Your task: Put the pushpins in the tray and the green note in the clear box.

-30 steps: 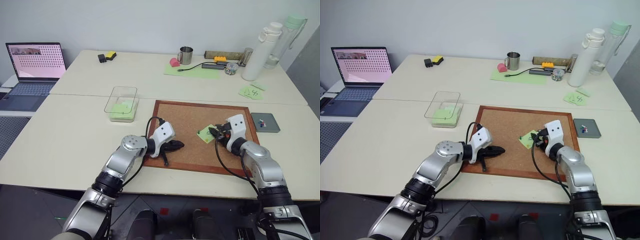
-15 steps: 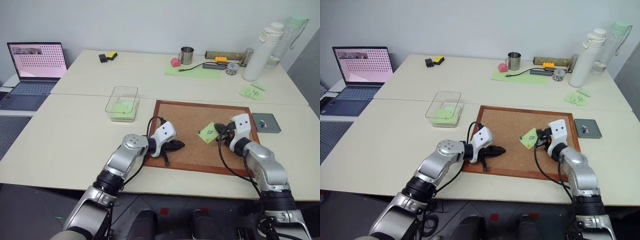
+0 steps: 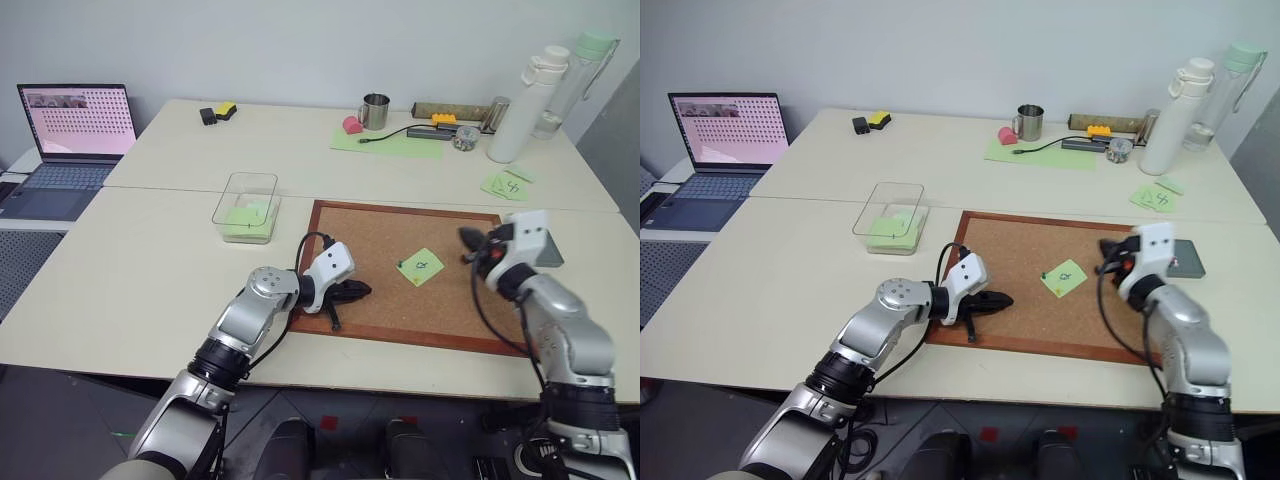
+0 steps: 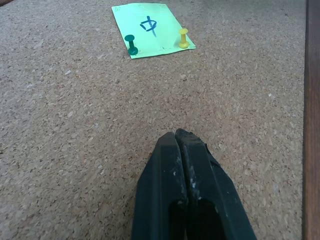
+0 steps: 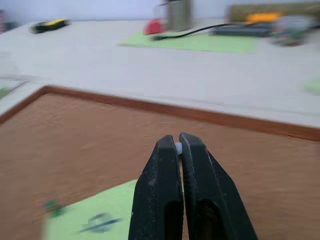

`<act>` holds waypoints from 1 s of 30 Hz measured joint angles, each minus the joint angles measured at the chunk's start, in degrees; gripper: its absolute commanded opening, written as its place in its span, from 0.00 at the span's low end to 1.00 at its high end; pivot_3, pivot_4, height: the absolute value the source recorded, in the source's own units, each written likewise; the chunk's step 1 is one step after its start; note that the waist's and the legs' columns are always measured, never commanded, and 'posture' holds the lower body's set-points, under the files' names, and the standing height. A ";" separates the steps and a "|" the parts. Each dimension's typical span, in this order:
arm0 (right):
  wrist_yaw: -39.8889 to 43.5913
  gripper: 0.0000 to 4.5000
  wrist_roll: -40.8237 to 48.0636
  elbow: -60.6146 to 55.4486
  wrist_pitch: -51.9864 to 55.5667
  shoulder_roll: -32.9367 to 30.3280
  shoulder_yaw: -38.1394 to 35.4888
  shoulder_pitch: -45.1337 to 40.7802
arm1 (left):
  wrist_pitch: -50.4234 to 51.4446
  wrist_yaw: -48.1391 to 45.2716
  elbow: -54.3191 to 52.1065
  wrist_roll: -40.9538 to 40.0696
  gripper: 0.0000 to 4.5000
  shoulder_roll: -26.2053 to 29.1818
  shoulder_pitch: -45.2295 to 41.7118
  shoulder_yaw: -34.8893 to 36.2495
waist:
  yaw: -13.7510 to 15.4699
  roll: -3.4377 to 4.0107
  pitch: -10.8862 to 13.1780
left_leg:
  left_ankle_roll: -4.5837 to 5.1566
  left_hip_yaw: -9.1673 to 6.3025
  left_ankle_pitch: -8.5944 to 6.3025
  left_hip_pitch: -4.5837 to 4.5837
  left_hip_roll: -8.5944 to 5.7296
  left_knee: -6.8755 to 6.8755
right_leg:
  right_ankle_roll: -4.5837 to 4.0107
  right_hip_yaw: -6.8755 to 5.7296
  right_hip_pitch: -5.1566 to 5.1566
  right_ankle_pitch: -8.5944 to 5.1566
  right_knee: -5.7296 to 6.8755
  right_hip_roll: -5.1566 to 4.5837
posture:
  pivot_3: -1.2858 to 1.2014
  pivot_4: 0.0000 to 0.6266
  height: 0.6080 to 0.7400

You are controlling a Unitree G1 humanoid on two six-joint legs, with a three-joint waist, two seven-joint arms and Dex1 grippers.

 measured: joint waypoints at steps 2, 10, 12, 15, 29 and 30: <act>-1.43 0.01 -1.99 4.64 -1.28 -3.19 -2.03 -1.57 | 0.21 -0.15 -0.31 -0.06 0.00 0.12 0.15 0.00 | 0.01 0.00 0.00 | 0.00 0.01 0.00 0.00 0.00 -0.01 | 0.00 0.00 0.00 0.00 -0.01 0.00 | 0.52 0.24 1.00; 1.22 0.10 -3.18 24.74 -3.75 -7.10 -3.69 -8.56 | 1.44 0.22 -2.64 -0.12 0.00 1.20 1.59 0.84 | -1.08 0.13 -0.07 | 0.01 0.07 0.00 0.03 0.02 -0.03 | 0.00 0.07 0.01 0.00 0.00 0.02 | 0.52 0.24 1.00; 1.44 0.15 -3.74 30.11 -5.72 -7.58 -3.68 -11.41 | 1.83 0.32 -3.24 -0.14 0.00 1.19 1.83 0.88 | -1.20 0.14 -0.08 | 0.01 0.10 0.00 0.02 0.00 -0.03 | 0.00 0.09 0.01 0.00 -0.01 0.01 | 0.52 0.24 1.00; 2.54 0.30 -3.78 35.00 -8.05 -8.44 -3.75 -13.69 | 2.68 0.40 -4.32 -0.27 0.00 1.30 2.40 1.04 | -1.28 0.14 -0.08 | 0.01 0.07 0.00 0.01 0.01 -0.07 | 0.00 0.06 0.01 0.00 -0.04 0.01 | 0.52 0.24 1.00; 10.21 0.39 3.33 16.78 -3.58 -8.73 -4.10 -6.14 | 3.92 1.37 -6.13 -0.72 0.00 1.74 3.69 1.74 | -1.32 0.15 -0.08 | 0.01 -0.03 -0.01 0.00 0.03 -0.08 | 0.00 -0.01 0.01 0.00 0.00 0.01 | 0.52 0.24 1.00; 11.50 0.39 4.60 12.66 -2.29 -8.34 -3.00 -3.73 | 3.89 1.36 -5.96 -0.73 0.00 1.73 3.64 1.74 | -1.33 0.18 -0.10 | 0.01 -0.03 -0.01 0.00 0.03 -0.07 | 0.01 0.00 0.01 0.00 0.01 0.01 | 0.52 0.24 1.00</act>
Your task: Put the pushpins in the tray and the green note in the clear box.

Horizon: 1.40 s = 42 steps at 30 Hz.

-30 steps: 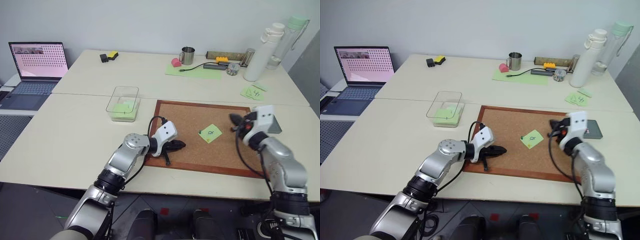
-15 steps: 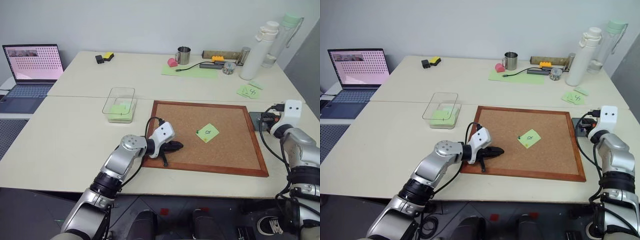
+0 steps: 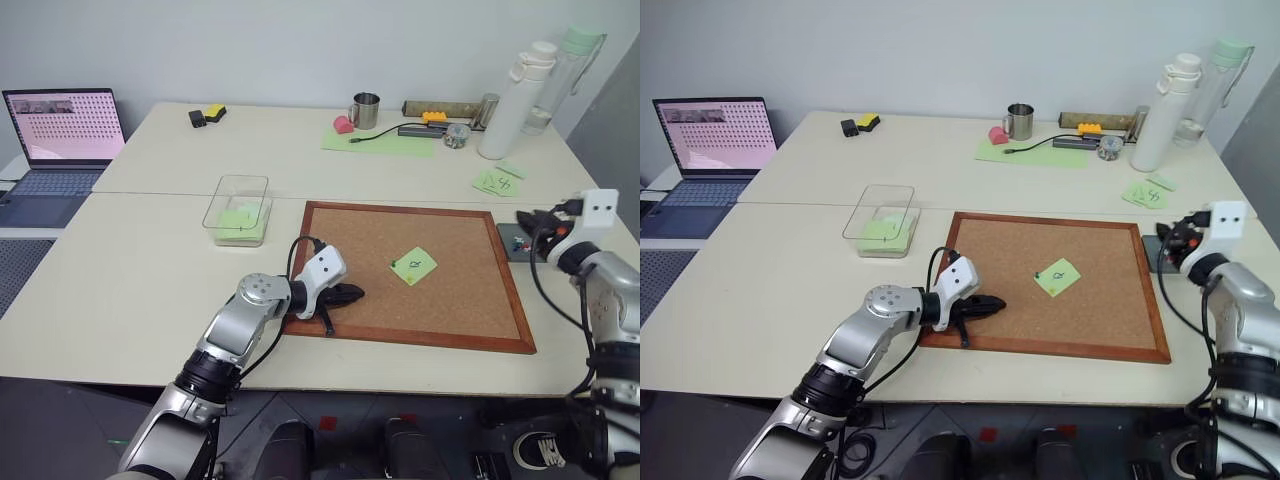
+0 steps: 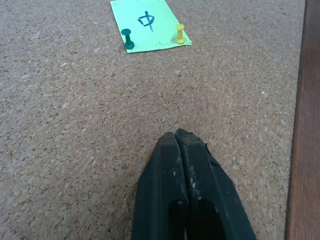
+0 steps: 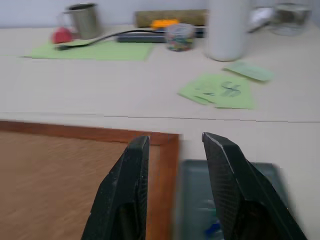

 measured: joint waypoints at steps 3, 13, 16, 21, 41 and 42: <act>3.08 0.39 3.66 -11.72 3.03 2.43 3.52 7.09 | -0.56 0.03 0.56 0.00 0.00 -0.06 -0.18 -0.04 | 0.04 0.00 0.00 | 0.00 -0.05 0.00 0.00 0.01 0.02 | 0.00 -0.03 0.01 0.00 0.01 0.00 | 0.52 0.24 1.00; 4.56 0.39 2.01 -25.65 3.71 6.36 16.56 15.30 | -0.99 0.09 1.47 -0.25 0.00 -0.30 -0.75 -0.05 | 0.12 -0.01 0.00 | 0.00 -0.04 0.00 -0.01 0.00 0.05 | 0.00 -0.03 -0.01 -0.01 -0.04 0.00 | 0.52 0.24 1.00; 3.03 0.39 -0.84 -22.87 2.95 7.16 18.00 15.06 | -1.30 0.12 1.91 -0.23 0.00 -0.51 -0.93 -0.05 | 0.20 -0.01 0.01 | -0.01 -0.01 0.00 -0.02 -0.01 0.05 | 0.01 -0.01 -0.01 -0.01 -0.08 0.00 | 0.52 0.24 1.00; 2.85 0.39 -2.28 -20.85 2.48 9.17 19.84 13.16 | -1.36 0.15 2.26 -0.26 0.00 -0.51 -1.21 -0.05 | 0.18 -0.01 0.00 | 0.00 -0.04 0.00 -0.01 0.00 0.04 | 0.01 -0.03 -0.02 -0.01 -0.06 0.01 | 0.52 0.24 1.00; 3.35 0.02 -6.48 -13.19 -1.16 11.52 20.64 10.41 | -1.27 0.81 1.60 -0.33 0.00 -0.29 -0.81 -0.04 | 0.15 -0.01 0.01 | -0.01 -0.03 0.00 -0.01 0.00 0.03 | 0.00 -0.04 -0.02 -0.01 -0.05 0.01 | 0.52 0.24 1.00; 3.58 0.02 -6.40 -13.24 -1.27 11.55 20.51 10.42 | -1.27 0.87 1.54 -0.33 0.00 -0.23 -0.76 -0.04 | 0.11 -0.01 0.00 | -0.01 -0.03 0.00 -0.01 0.01 0.03 | 0.00 -0.04 -0.02 -0.01 -0.05 0.01 | 0.52 0.24 1.00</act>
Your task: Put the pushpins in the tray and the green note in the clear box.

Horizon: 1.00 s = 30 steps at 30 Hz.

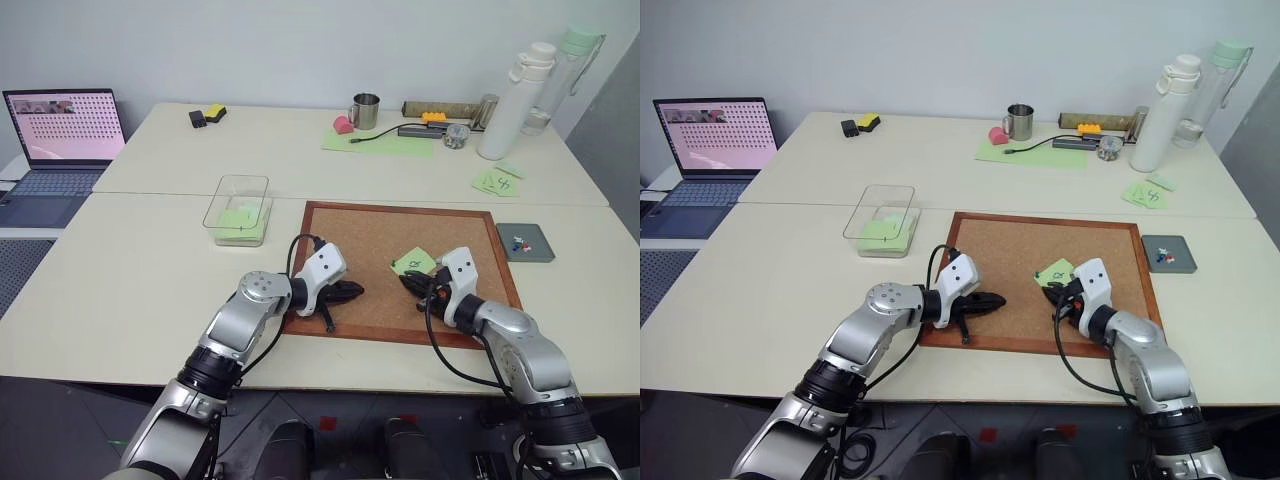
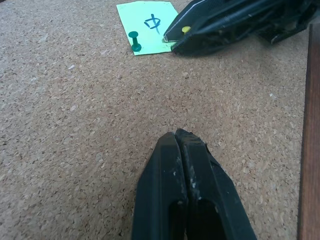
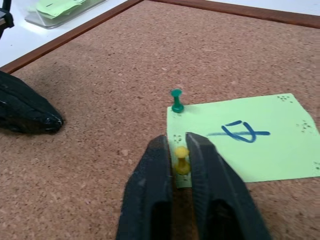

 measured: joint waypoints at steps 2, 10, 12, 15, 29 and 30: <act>-0.02 0.02 0.17 0.00 -0.06 0.50 -0.39 0.11 | 0.00 0.09 -0.08 0.00 0.00 0.05 0.00 0.00 | -0.03 0.00 0.00 | 0.00 0.00 0.00 0.00 0.00 0.00 | 0.00 0.00 -0.01 0.00 0.02 0.00 | 0.52 0.24 1.00; -0.44 0.02 7.75 -8.31 3.41 2.20 -5.68 1.08 | 0.00 -0.05 -0.41 -0.09 0.00 0.14 0.07 -0.02 | 0.03 0.00 0.01 | 0.00 -0.04 0.00 -0.04 0.00 -0.01 | 0.00 -0.03 -0.02 0.00 0.02 -0.01 | 0.52 0.24 1.00; -1.50 0.02 9.96 -10.67 4.42 2.42 -7.83 0.21 | 0.01 -0.06 -0.35 -0.05 0.00 0.14 0.10 -0.04 | 0.05 0.00 0.01 | 0.00 -0.05 0.00 -0.03 -0.01 0.00 | 0.00 -0.05 -0.01 0.00 0.02 -0.01 | 0.52 0.24 1.00; -3.80 0.02 11.84 -11.05 6.00 2.30 -11.51 -0.48 | 0.01 -0.07 -0.34 -0.04 0.00 0.17 0.11 -0.04 | 0.07 0.00 0.01 | 0.00 -0.04 0.00 -0.03 -0.01 0.01 | 0.00 -0.04 0.00 0.00 0.00 -0.02 | 0.52 0.24 1.00; -11.11 0.02 0.15 25.73 -3.19 -13.20 -21.10 -14.17 | 0.07 -0.05 -0.87 -0.15 0.00 0.69 0.53 0.13 | -0.12 0.03 0.01 | 0.01 0.15 0.00 0.03 -0.02 -0.04 | 0.00 0.11 0.00 0.00 -0.01 0.00 | 0.52 0.24 1.00; -10.58 0.02 -0.59 30.08 -4.60 -13.50 -20.87 -15.24 | 0.13 0.01 -0.98 -0.17 0.00 0.72 0.61 0.16 | -0.20 0.03 0.01 | 0.01 0.17 0.00 0.04 -0.02 -0.03 | 0.00 0.12 0.01 0.00 -0.01 0.00 | 0.52 0.24 1.00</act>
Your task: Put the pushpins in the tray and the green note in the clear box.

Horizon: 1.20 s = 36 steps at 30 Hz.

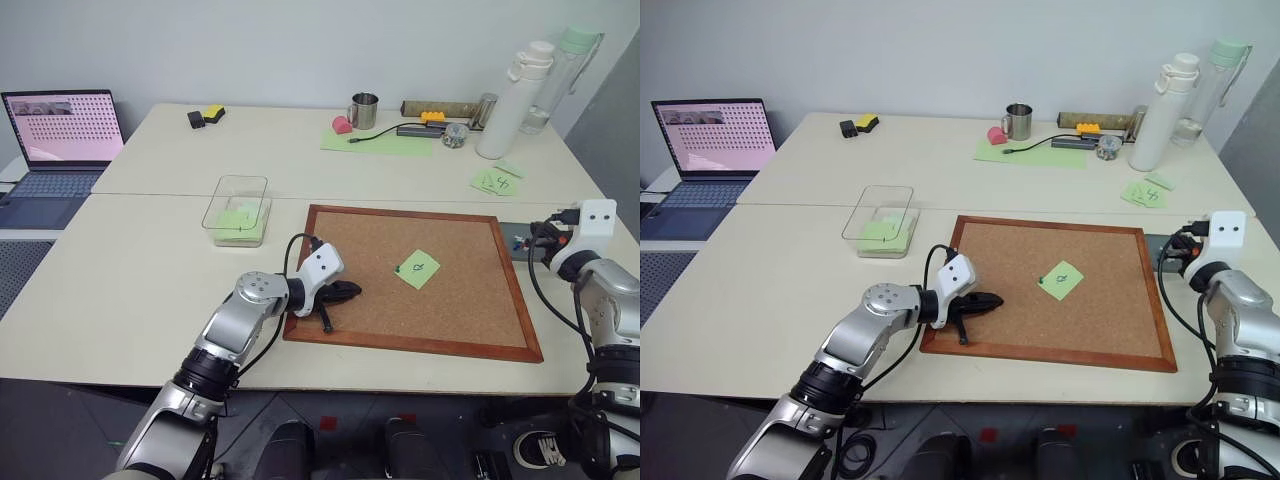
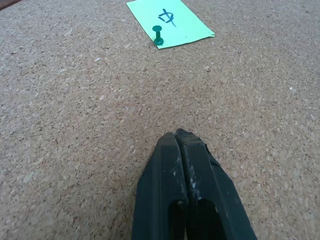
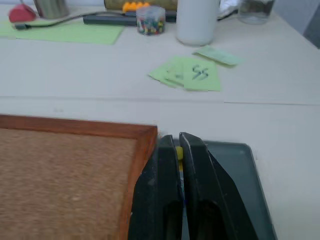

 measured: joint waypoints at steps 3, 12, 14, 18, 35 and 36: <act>0.97 0.11 -0.85 6.76 -2.31 -0.25 0.10 -1.26 | 0.28 0.30 -0.60 -0.02 0.00 0.06 0.30 -0.01 | 0.00 0.00 0.00 | 0.00 0.00 0.00 -0.02 -0.01 0.00 | 0.00 0.01 -0.01 0.00 -0.01 -0.01 | 0.52 0.24 1.00; 4.13 0.43 -1.18 13.80 -8.03 -0.45 -0.11 -4.24 | 1.64 0.65 -2.29 -0.10 0.00 0.61 1.02 0.00 | -0.04 0.00 0.00 | 0.00 0.00 0.00 -0.01 0.00 0.00 | 0.01 0.01 -0.01 0.00 -0.01 -0.01 | 0.52 0.24 1.00; 4.42 0.43 -1.18 13.79 -8.55 -0.57 -0.16 -4.37 | 1.69 0.66 -2.30 -0.12 0.00 0.60 1.02 0.00 | -0.04 0.00 0.00 | 0.00 -0.01 0.00 -0.01 0.00 0.00 | 0.01 0.01 -0.01 0.00 -0.01 -0.01 | 0.52 0.24 1.00; 6.51 0.43 0.01 10.45 -8.60 -0.68 -0.32 -3.97 | 1.71 0.70 -2.28 -0.13 0.00 0.56 0.99 0.02 | -0.03 0.01 0.00 | 0.00 -0.01 0.00 -0.02 0.00 0.00 | 0.01 0.02 -0.01 0.00 0.00 -0.01 | 0.52 0.24 1.00; 6.39 0.43 2.30 -36.98 6.51 12.65 22.09 14.03 | 1.56 1.36 -1.44 -0.05 0.00 -0.11 0.60 0.00 | 0.24 0.03 0.00 | -0.01 -0.18 0.00 -0.04 0.00 0.03 | 0.00 -0.13 -0.02 0.00 0.02 -0.02 | 0.52 0.24 1.00; 5.88 0.43 1.40 -35.98 6.58 12.83 22.42 13.90 | 1.56 1.42 -1.42 -0.05 0.00 -0.13 0.58 0.00 | 0.25 0.03 0.00 | -0.01 -0.18 0.00 -0.04 0.00 0.03 | 0.00 -0.13 -0.02 0.00 0.02 -0.02 | 0.52 0.24 1.00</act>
